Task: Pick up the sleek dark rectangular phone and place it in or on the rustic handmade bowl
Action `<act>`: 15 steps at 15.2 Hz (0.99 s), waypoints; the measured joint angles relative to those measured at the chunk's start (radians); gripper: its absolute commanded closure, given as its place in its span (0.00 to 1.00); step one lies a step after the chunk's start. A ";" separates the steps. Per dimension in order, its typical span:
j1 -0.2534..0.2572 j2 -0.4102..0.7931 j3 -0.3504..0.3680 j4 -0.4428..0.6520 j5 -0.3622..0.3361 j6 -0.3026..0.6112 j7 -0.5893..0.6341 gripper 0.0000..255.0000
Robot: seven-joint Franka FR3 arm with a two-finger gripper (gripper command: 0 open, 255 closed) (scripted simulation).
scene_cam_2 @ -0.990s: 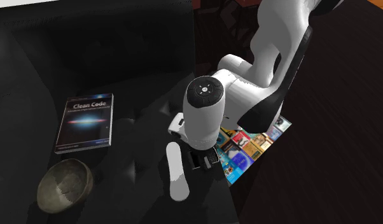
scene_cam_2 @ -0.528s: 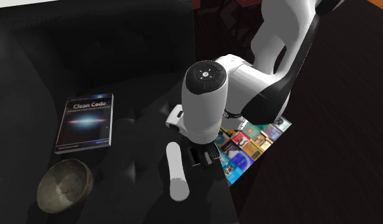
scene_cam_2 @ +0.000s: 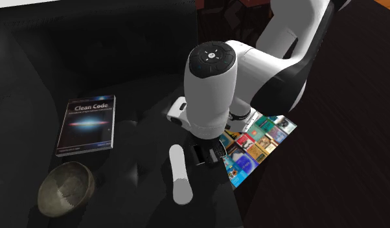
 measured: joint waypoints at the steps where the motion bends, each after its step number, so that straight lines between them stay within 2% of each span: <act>1: -0.002 -0.001 -0.004 0.015 -0.003 -0.016 -0.001 1.00; 5: -0.018 0.034 -0.020 0.064 -0.020 -0.032 -0.017 1.00; 15: -0.106 0.371 -0.094 0.342 -0.106 0.016 -0.124 1.00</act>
